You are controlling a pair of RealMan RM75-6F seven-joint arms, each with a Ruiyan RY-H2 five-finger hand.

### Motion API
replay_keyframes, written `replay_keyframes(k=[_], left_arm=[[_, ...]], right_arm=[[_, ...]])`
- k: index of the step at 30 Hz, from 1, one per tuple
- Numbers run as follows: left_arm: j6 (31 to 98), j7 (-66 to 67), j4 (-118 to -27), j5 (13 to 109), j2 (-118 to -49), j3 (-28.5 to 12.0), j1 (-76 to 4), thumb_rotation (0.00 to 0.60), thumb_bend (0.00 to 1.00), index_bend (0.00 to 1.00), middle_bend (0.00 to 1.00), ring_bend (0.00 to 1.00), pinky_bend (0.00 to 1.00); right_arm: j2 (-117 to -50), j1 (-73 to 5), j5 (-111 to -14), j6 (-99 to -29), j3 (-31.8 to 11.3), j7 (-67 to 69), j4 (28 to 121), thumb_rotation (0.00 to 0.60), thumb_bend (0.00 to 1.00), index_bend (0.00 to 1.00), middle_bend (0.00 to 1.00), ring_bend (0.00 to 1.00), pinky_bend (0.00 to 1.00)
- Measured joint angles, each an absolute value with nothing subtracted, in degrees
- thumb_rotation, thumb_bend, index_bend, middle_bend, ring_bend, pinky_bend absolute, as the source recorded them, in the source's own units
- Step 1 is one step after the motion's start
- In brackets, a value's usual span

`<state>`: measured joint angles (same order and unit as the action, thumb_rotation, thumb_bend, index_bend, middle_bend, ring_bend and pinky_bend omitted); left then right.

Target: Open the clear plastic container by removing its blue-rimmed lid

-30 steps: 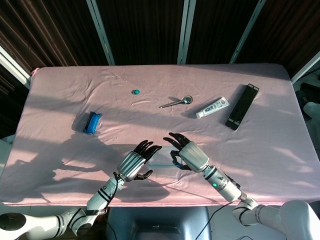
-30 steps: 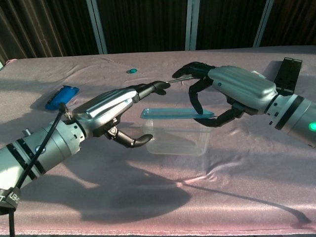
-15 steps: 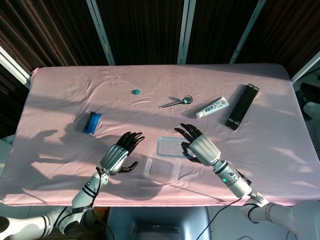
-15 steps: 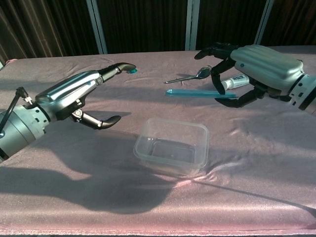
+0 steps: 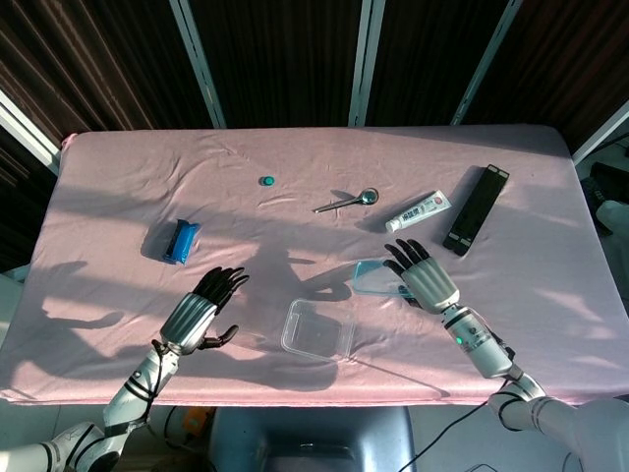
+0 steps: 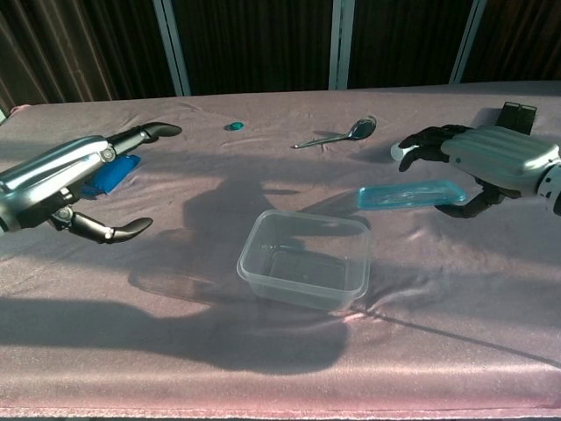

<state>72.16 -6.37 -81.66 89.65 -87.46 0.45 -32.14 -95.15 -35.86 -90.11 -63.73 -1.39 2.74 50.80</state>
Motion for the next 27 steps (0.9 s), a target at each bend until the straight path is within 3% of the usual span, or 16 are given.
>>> replay_keyframes(k=[3,13,18,22,27], left_arm=[[73.1,-7.2,-83.8,89.3,-85.3,1.1,-30.5,0.600,0.32,0.00,0.00,0.00,0.00],[76.5,-3.7,-94.1,88.1,-71.1,5.8,-23.8,0.600,0.33,0.00,0.00,0.00,0.00],[84.6,1.9,-97.3,87.0,-66.2,8.4,-15.8,0.600,0.34,0.00,0.00,0.00,0.00],[91.2,4.5,-96.4,86.4,-66.1,9.2,-9.6,0.600,0.35,0.00,0.00,0.00,0.00],[93.2,7.9,-95.4,86.7,-66.6,9.3,-7.3,0.600,0.35,0.00,0.00,0.00,0.00]], right_arm=[[-93.7,-35.5,-89.8,-62.8,-0.6,2.2,53.7,0.600,0.08,0.00,0.00,0.00,0.00],[-79.4,-30.3,-89.4,-64.3,3.5,-3.9,75.4,0.600,0.06,0.00,0.00,0.00,0.00],[-71.7,-22.2,-87.2,-73.2,5.4,-11.3,86.7,0.600,0.06,0.00,0.00,0.00,0.00],[-69.9,-13.9,-85.9,-84.6,6.4,-15.0,89.3,0.600,0.06,0.00,0.00,0.00,0.00],[-68.3,-5.7,-86.0,-94.4,7.3,-18.1,91.1,0.600,0.06,0.00,0.00,0.00,0.00]])
